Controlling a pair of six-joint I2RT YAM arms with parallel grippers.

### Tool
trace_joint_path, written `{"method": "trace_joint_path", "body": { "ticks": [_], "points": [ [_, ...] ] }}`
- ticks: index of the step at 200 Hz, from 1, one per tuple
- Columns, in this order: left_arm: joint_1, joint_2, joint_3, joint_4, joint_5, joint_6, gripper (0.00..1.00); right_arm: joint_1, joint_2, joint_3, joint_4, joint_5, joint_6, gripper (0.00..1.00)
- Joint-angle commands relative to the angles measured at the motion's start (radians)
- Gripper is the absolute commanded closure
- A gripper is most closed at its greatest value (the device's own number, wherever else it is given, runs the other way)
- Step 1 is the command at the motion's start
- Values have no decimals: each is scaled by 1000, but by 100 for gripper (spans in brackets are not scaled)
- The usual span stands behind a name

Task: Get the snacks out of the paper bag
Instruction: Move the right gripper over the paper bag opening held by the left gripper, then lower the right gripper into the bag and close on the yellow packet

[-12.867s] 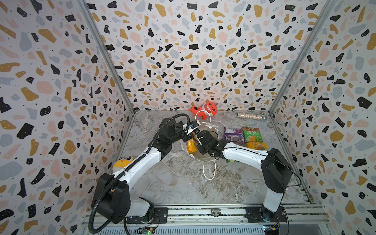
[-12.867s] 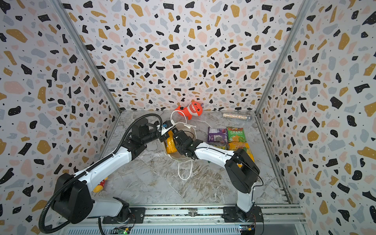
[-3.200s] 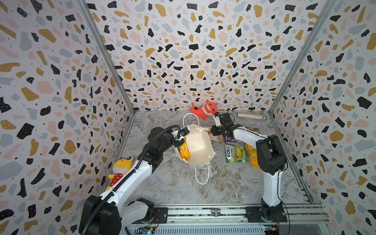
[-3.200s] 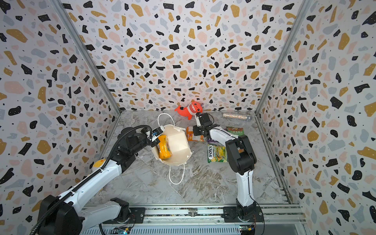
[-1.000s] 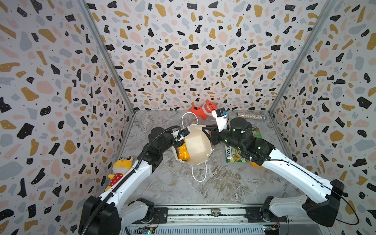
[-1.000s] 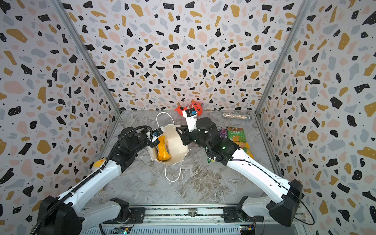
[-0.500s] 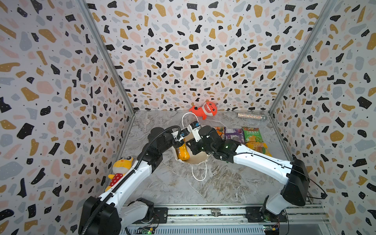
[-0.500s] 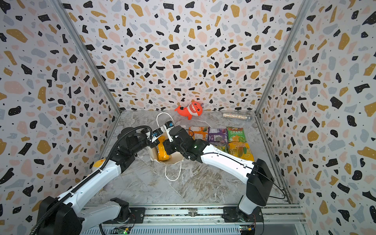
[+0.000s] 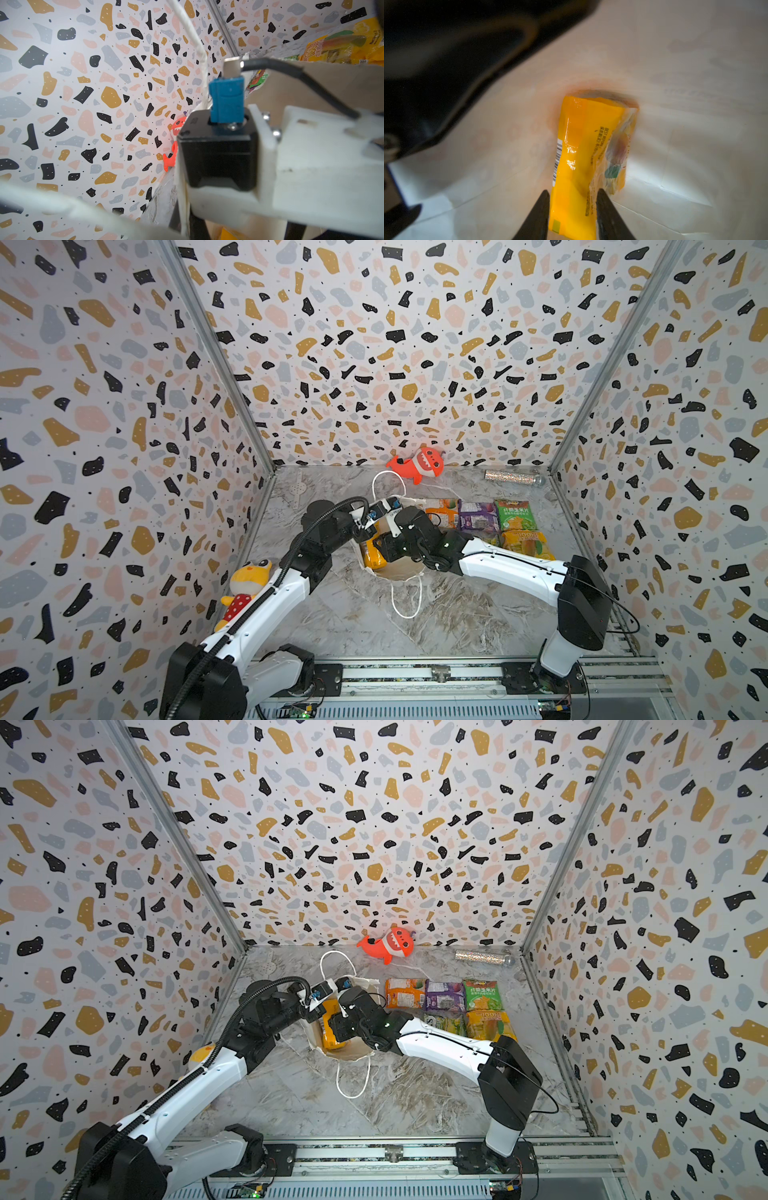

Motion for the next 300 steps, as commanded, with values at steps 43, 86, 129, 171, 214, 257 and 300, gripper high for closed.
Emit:
{"method": "trace_joint_path", "body": {
  "ticks": [43,86,129,171,214,257,300],
  "points": [
    [-3,-46,34,90,35,-14,100,-2,19,-21,70,-26,34,34],
    [-3,-56,29,97,42,-20,100,-1,55,-20,100,-50,49,33],
    [-2,-54,31,100,56,-22,100,1,109,30,94,-25,54,32],
    [-2,-51,29,102,55,-21,100,5,173,77,70,68,45,38],
    [-3,-40,29,101,46,-18,100,6,164,78,74,97,15,70],
    [-3,-55,20,99,26,-12,100,6,138,72,62,109,-21,86],
    [-3,-63,15,97,3,-10,100,7,78,49,84,92,-71,96]
  ]
}}
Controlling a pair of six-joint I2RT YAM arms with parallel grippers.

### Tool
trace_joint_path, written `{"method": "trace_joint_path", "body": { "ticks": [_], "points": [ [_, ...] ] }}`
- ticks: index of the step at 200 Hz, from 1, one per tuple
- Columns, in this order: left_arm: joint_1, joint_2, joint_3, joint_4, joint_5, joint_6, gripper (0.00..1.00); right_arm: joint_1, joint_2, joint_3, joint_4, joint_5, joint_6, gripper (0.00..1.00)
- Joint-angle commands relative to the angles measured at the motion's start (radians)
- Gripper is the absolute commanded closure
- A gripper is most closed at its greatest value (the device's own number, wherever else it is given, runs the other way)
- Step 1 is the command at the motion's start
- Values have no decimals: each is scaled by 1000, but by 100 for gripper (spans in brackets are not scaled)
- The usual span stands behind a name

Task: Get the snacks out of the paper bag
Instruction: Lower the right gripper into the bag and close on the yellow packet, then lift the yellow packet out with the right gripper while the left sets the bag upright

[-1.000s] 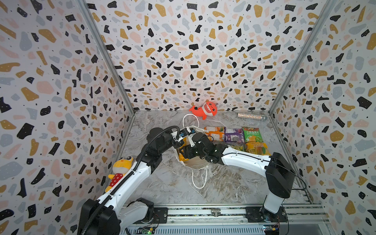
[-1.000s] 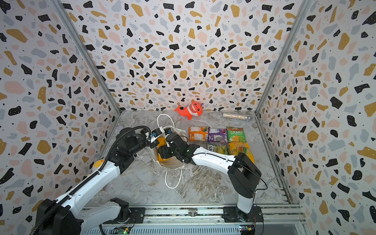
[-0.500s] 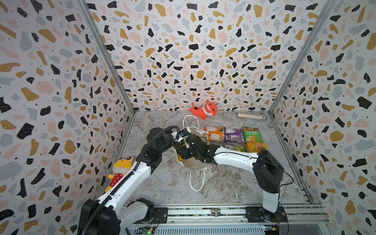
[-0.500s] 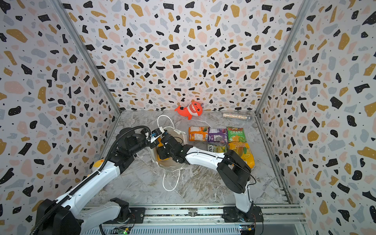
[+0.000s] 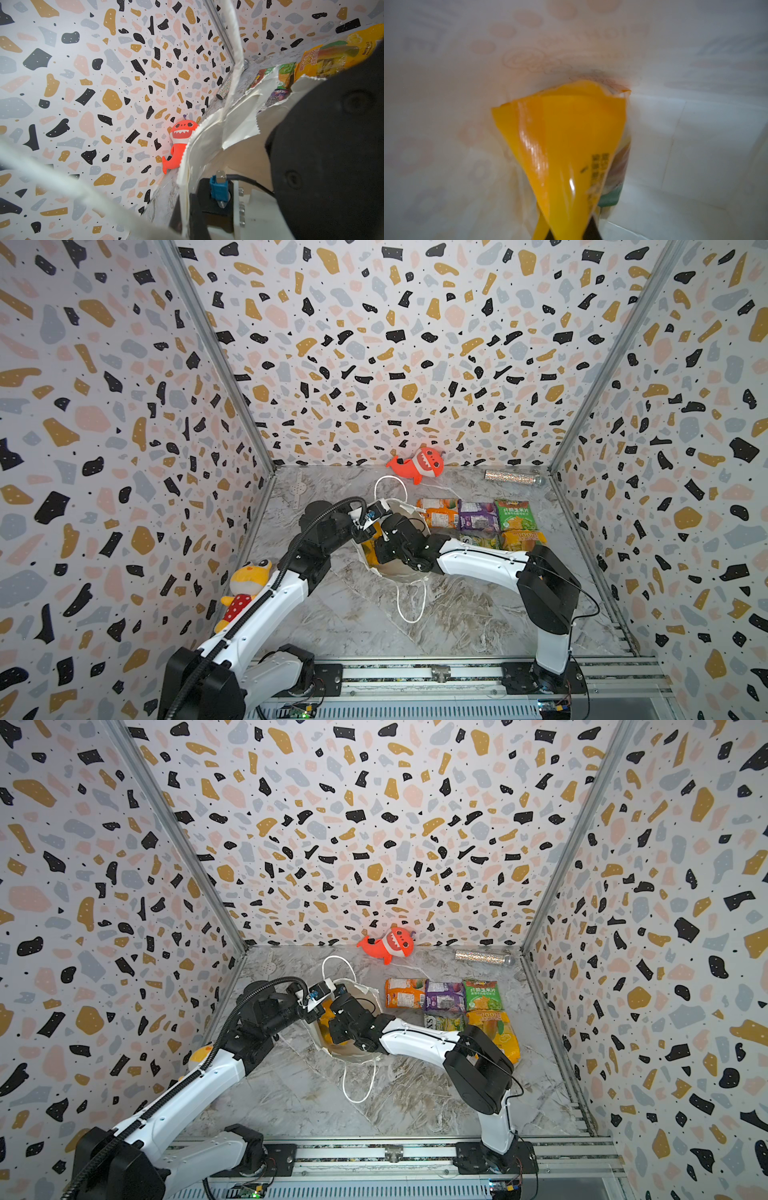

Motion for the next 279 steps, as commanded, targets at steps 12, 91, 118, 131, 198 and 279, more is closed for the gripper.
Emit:
{"method": "trace_joint_path", "body": {
  "ticks": [12,91,118,131,198,279],
  "points": [
    [-3,-42,15,102,-12,5,100,3,-127,-5,35,-8,-58,96],
    [-3,-39,18,104,-61,-7,100,3,-278,-59,38,-7,-127,100],
    [-3,-35,21,99,-85,-13,100,3,-325,-75,28,-17,-137,100],
    [-3,-33,23,98,-99,-15,100,4,-354,-93,29,-18,-142,100],
    [-2,3,51,89,-167,-50,100,1,-499,-180,66,-4,-191,100],
    [-3,75,125,27,-265,-93,100,-56,-680,-176,63,-76,-249,100]
  ]
}}
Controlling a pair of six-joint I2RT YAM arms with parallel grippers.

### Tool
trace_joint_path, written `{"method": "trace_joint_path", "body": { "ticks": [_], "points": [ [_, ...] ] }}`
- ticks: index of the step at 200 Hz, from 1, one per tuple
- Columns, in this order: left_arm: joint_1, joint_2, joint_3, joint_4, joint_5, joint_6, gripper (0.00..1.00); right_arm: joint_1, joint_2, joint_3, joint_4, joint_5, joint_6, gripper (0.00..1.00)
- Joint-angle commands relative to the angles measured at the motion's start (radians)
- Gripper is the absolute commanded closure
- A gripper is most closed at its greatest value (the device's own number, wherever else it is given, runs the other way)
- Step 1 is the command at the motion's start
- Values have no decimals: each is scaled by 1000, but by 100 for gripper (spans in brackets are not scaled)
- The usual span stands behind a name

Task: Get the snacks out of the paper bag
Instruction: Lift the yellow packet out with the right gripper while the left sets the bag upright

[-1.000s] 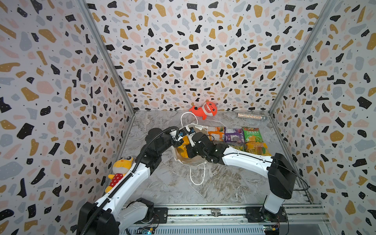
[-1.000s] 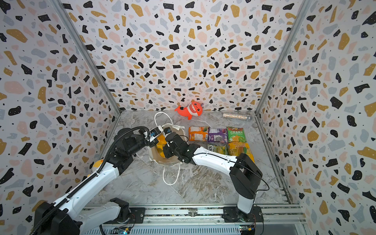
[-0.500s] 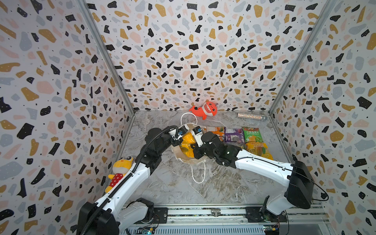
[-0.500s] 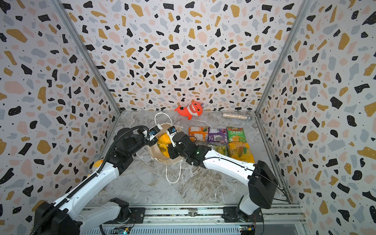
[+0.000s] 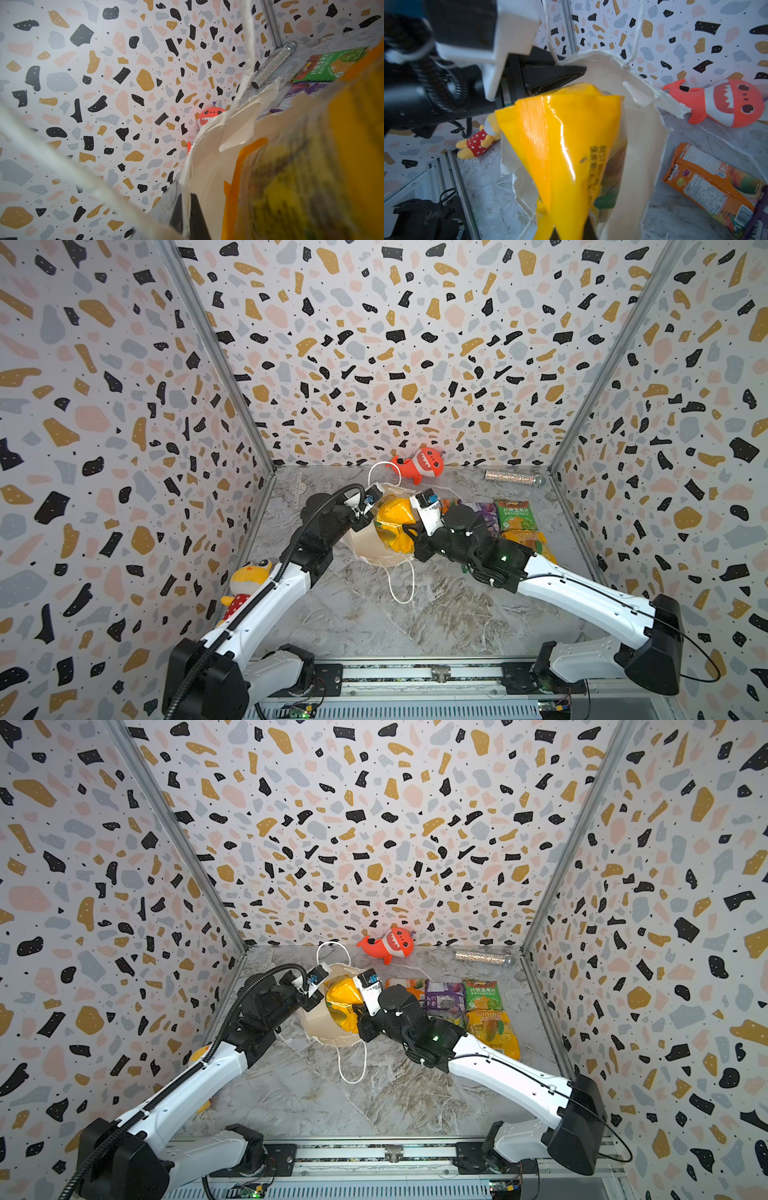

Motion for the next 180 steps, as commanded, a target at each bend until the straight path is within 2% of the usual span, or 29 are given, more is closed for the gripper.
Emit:
{"method": "trace_joint_path", "body": {
  "ticks": [1,28,85,144,162,180],
  "points": [
    [-3,19,55,15,-53,-37,100,-31,-88,35,107,-40,-39,100],
    [-1,57,99,-33,-91,-70,100,-111,-137,16,129,-135,-19,100],
    [11,137,167,-67,-219,-150,100,-158,-277,-51,237,-246,-16,100],
    [49,199,239,-62,-275,-320,100,-253,-437,-143,296,-200,35,100],
    [59,207,262,-58,-303,-394,100,-322,-466,-156,280,-180,78,100],
    [64,207,264,-44,-341,-446,100,-418,-458,-138,227,-211,133,100]
  ]
}}
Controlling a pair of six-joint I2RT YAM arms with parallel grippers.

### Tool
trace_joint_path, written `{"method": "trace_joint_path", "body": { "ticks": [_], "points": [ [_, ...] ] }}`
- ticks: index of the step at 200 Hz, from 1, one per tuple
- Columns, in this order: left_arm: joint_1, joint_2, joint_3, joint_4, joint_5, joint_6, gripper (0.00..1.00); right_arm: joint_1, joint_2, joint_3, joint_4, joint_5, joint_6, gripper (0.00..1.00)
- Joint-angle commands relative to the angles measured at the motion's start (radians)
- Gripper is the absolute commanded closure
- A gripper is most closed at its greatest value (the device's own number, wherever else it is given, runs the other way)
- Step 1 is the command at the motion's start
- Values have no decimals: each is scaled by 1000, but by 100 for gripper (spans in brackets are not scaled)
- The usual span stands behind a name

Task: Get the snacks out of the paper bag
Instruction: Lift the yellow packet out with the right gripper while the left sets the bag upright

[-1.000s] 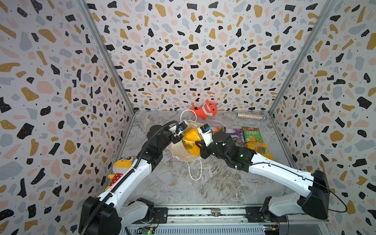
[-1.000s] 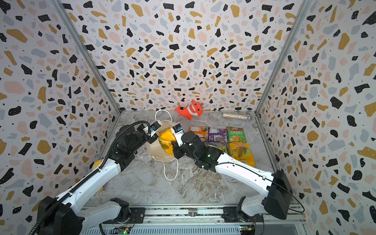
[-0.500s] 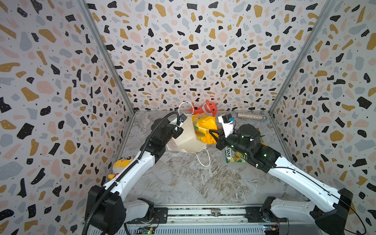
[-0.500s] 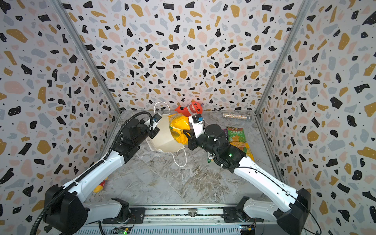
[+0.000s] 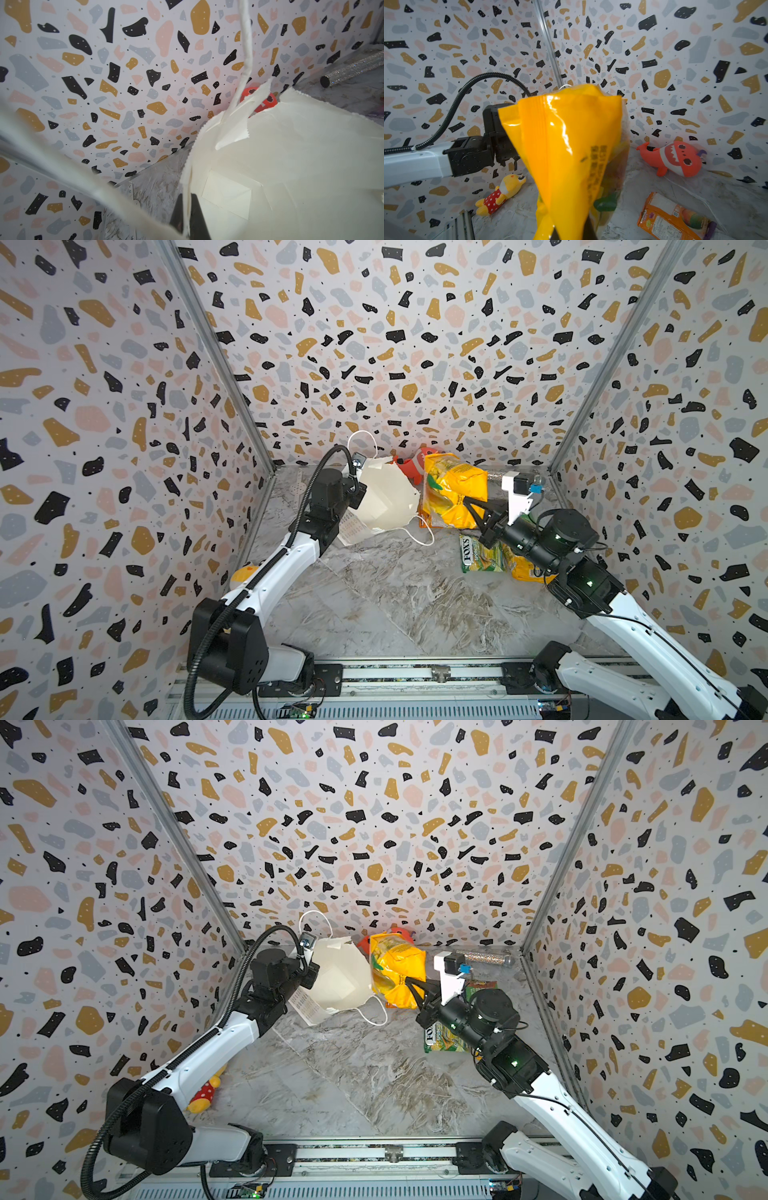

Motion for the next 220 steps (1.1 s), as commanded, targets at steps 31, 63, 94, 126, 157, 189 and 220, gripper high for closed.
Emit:
{"method": "trace_joint_path", "body": {
  "ticks": [31,63,94,126,157,189,220],
  "points": [
    [38,-1,38,67,-109,-236,100,-236,-4,3,91,-97,188,100],
    [55,-6,42,61,-117,-366,100,-323,110,13,22,-230,243,100],
    [55,-45,-2,54,-104,-482,100,-321,226,-44,47,-441,278,100],
    [55,-101,-70,52,-148,-613,100,-293,319,-108,85,-568,304,100],
    [55,-121,-58,-15,-165,-723,100,-266,375,-166,194,-641,385,98],
    [55,-105,-74,-33,-137,-781,100,-227,451,-187,248,-654,399,98],
    [56,-82,-96,-38,-115,-824,100,-212,516,-218,351,-675,457,97]
  ]
}}
